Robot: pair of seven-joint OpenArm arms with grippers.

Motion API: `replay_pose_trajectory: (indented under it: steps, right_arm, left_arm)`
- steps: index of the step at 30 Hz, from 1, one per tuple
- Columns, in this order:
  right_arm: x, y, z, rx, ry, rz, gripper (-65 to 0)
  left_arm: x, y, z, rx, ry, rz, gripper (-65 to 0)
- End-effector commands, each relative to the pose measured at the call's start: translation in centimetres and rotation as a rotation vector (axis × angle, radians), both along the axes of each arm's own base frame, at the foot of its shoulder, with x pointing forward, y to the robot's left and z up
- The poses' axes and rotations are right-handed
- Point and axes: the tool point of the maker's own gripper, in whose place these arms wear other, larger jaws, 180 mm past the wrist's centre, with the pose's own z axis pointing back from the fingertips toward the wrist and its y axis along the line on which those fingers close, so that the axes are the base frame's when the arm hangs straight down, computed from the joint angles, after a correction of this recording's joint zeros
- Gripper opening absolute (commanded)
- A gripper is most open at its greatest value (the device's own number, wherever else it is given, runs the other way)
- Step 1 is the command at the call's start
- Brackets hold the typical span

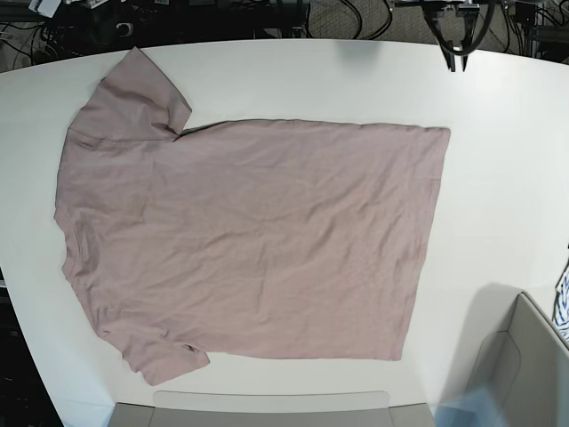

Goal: Fold the T-shirt properly
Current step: 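Move both grippers down to the shirt's shoulder corners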

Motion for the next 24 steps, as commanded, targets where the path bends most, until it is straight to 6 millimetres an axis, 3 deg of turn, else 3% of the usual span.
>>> replay_pose_trajectory:
  steps: [1, 5, 10, 24]
  right_arm:
    - [0.5, -0.5, 0.4, 0.013, -0.02, -0.021, -37.0]
    - [1.7, -1.5, -0.7, 0.024, 0.002, -0.032, -37.2]
    - [4.1, -0.8, -1.6, 0.08, -0.021, -0.003, -37.2]
    - [6.3, -1.5, -6.8, 0.169, 0.069, -0.051, -37.3]
  left_arm:
    - [-0.2, -0.1, 0.6, 0.0, -0.016, 0.004, -54.5]
    - [-0.2, -0.2, 0.0, -0.011, 0.009, 0.011, -54.5]
    - [-0.2, -0.1, -0.5, -0.016, 0.036, 0.02, -54.5]
    - [0.6, 0.0, -0.4, -0.016, 0.017, 0.022, -54.5]
